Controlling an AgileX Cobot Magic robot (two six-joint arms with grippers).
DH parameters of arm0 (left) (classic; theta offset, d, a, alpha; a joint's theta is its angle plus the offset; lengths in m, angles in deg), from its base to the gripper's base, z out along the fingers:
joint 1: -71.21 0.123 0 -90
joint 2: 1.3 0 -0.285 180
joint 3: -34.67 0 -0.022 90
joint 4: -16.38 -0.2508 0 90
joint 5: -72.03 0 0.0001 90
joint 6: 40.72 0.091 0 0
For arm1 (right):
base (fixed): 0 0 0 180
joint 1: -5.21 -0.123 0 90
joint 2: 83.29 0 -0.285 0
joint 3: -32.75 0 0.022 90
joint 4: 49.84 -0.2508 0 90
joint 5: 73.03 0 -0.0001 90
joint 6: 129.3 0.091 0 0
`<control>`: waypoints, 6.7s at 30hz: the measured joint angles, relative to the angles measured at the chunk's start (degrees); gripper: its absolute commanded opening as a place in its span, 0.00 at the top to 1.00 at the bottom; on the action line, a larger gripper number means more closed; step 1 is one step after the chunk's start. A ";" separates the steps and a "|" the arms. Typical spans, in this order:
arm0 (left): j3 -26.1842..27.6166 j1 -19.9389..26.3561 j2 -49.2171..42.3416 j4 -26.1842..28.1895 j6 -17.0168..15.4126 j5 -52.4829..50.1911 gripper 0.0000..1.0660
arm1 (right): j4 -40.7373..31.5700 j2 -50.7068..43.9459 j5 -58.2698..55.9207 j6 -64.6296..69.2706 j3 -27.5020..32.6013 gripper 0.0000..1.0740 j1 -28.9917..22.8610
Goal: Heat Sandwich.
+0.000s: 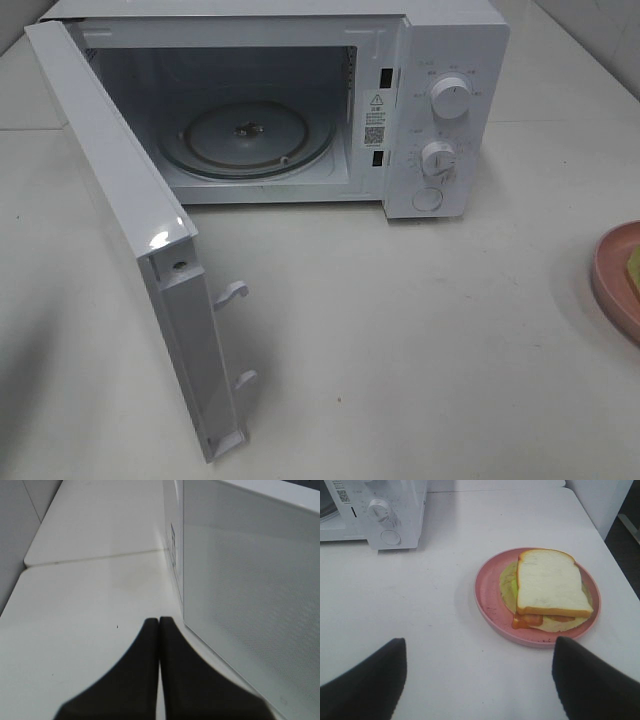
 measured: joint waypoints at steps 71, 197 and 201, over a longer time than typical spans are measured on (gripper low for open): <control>22.40 -32.14 52.20 4.64 -3.21 -35.29 1.00 | 0.00 0.00 0.00 0.00 0.00 0.29 0.00; 36.50 -44.18 38.90 7.56 -6.02 36.27 0.03 | -0.06 0.00 0.00 0.00 0.00 0.29 -0.06; 36.50 -38.45 35.24 7.96 -6.07 43.14 0.03 | -0.06 0.00 0.00 0.00 0.00 0.29 -0.06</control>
